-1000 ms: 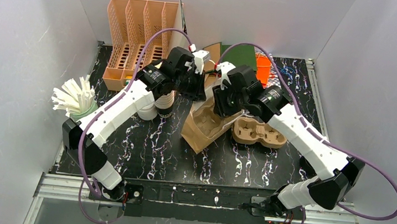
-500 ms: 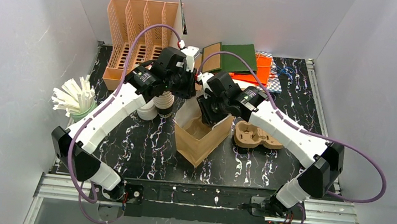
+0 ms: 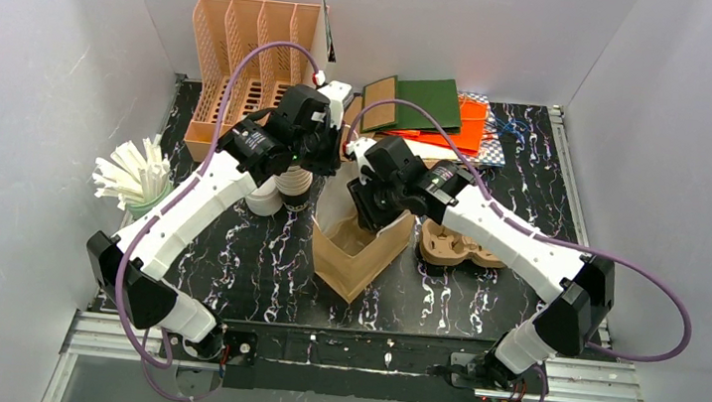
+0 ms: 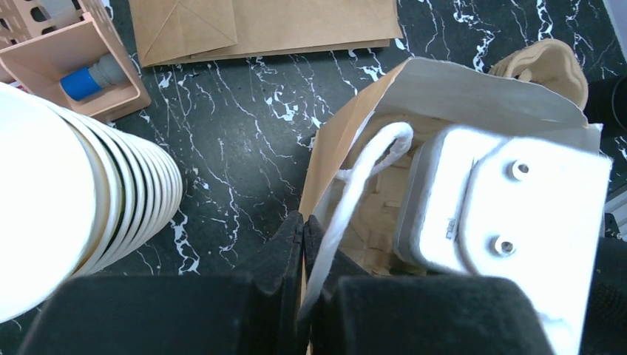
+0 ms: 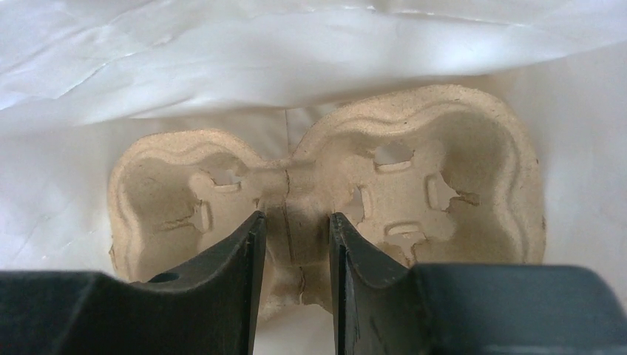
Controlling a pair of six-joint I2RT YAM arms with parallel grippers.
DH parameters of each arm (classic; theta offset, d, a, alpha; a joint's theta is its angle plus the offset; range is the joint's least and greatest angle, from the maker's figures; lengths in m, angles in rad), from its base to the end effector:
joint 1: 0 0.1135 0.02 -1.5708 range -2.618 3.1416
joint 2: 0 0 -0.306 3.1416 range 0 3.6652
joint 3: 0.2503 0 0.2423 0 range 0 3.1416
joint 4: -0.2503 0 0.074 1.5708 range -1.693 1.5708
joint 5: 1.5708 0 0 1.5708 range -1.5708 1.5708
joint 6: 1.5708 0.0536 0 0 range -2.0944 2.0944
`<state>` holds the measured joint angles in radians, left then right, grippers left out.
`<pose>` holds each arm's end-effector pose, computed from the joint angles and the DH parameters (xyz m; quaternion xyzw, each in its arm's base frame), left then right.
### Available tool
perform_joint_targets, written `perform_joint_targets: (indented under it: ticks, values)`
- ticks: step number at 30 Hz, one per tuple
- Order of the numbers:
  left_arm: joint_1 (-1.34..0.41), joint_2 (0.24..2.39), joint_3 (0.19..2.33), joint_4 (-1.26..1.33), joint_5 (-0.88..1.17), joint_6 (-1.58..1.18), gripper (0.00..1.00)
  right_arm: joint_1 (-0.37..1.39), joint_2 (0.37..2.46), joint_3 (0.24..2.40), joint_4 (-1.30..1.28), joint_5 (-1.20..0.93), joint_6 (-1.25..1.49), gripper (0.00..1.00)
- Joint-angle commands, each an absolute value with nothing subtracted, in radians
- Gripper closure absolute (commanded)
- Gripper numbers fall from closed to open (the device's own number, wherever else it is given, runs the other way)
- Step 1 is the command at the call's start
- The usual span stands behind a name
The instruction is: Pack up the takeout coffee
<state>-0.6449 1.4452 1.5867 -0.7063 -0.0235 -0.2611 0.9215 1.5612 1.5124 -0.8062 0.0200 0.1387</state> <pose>0.2512 -0.1874 0.4413 0.1615 0.8611 -0.2017 0.4379 0.2053 0.2687 0.3717 -0.3540 0.8671 0.1690 0.3070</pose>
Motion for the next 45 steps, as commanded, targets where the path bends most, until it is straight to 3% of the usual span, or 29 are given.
perform_joint_targets:
  ticks: [1,16,22,45]
  values:
    - [-0.633,1.441,1.621,-0.726,-0.072,-0.239,1.0,0.949,1.56,1.477,-0.827,0.013,0.097,0.91]
    - [-0.63,1.421,1.665,-0.762,-0.147,-0.235,0.94,0.97,1.579,1.428,-0.869,0.037,0.093,0.93]
    - [-0.63,1.404,1.693,-0.768,-0.155,-0.228,1.0,0.975,1.583,1.43,-0.876,0.045,0.094,0.93]
    - [-0.63,1.461,1.733,-0.765,-0.232,-0.1,1.0,1.05,1.645,1.425,-0.893,0.045,0.058,0.93]
